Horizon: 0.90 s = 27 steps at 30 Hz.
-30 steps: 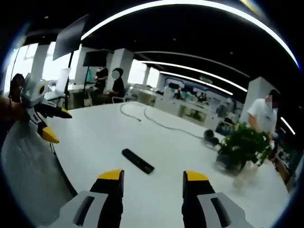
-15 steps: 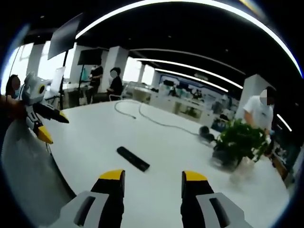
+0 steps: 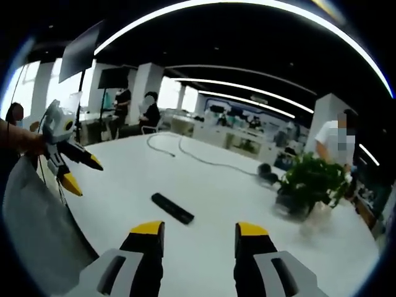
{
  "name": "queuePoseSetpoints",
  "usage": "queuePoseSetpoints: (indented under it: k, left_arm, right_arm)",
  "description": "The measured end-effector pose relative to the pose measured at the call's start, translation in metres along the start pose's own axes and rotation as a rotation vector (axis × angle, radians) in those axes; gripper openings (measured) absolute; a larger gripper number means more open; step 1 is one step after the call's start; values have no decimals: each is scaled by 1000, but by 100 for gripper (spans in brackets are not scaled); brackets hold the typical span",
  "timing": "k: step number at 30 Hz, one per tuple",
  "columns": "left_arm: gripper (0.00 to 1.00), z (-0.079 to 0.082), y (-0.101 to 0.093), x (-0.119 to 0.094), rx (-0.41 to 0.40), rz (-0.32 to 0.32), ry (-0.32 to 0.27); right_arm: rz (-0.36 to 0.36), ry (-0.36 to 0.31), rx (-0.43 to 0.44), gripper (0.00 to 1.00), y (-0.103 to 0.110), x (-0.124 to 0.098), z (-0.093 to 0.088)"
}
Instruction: Press the specified remote control buttons in sequence, fully releasing each button before pressing the next.
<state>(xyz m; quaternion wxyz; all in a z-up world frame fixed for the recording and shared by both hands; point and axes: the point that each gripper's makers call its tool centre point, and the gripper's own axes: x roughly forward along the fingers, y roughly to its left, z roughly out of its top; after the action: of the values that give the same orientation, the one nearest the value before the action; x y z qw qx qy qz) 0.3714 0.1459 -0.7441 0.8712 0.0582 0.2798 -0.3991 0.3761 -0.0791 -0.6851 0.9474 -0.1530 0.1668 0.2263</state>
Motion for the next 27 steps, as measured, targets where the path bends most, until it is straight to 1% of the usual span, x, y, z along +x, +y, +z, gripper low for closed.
queuePoseSetpoints:
  k: [4, 6, 13, 18, 24, 27]
  left_arm:
    - [78, 7, 7, 9, -14, -18, -3]
    - [78, 13, 12, 14, -29, -29, -15]
    - [77, 22, 27, 36, -59, -48, -22]
    - [77, 25, 33, 52, -20, -72, 2]
    - [76, 33, 41, 67, -10, -101, 3]
    - [76, 34, 43, 72, -1, -102, 12]
  right_arm:
    - [1, -6, 8, 42, 0, -1, 1]
    - [1, -11, 11, 42, 0, -2, 2]
    - [0, 1, 7, 42, 0, -1, 1]
    - [-5, 3, 14, 41, -2, -1, 0]
    - [5, 9, 4, 40, 0, 0, -1]
    - [3, 8, 6, 40, -1, 0, -1]
